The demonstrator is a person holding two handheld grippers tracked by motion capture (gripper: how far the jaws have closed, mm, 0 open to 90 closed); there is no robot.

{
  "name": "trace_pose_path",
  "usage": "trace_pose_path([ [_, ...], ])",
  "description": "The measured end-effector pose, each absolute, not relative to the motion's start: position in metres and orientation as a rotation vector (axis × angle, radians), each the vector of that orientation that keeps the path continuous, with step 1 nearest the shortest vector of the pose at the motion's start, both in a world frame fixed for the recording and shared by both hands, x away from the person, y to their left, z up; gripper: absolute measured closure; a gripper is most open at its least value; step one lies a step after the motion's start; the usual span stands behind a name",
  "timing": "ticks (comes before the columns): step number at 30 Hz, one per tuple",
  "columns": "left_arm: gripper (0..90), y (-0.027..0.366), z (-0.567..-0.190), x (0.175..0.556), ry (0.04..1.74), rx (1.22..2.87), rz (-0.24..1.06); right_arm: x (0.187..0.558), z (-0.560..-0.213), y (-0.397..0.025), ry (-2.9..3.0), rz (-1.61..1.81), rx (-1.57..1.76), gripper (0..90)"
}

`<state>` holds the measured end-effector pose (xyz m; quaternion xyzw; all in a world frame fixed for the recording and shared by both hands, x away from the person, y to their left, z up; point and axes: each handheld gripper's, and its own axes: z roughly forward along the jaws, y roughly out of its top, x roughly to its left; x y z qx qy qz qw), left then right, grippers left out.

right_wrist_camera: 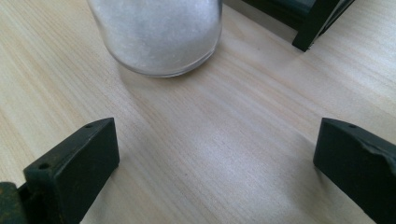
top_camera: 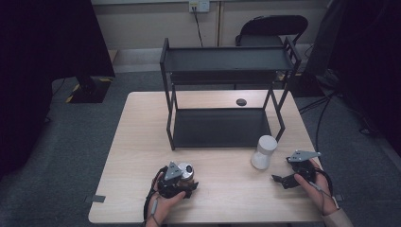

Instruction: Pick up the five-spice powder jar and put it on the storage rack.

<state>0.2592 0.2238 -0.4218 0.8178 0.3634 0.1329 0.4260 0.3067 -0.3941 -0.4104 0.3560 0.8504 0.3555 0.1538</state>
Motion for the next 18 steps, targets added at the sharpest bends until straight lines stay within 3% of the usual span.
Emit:
trace_pose_path([
  [18,28.8,0.213,-0.407,0.286,0.892,2.054,0.299,0.307,-0.41,-0.394,2.438,1.019,1.021,0.0],
])
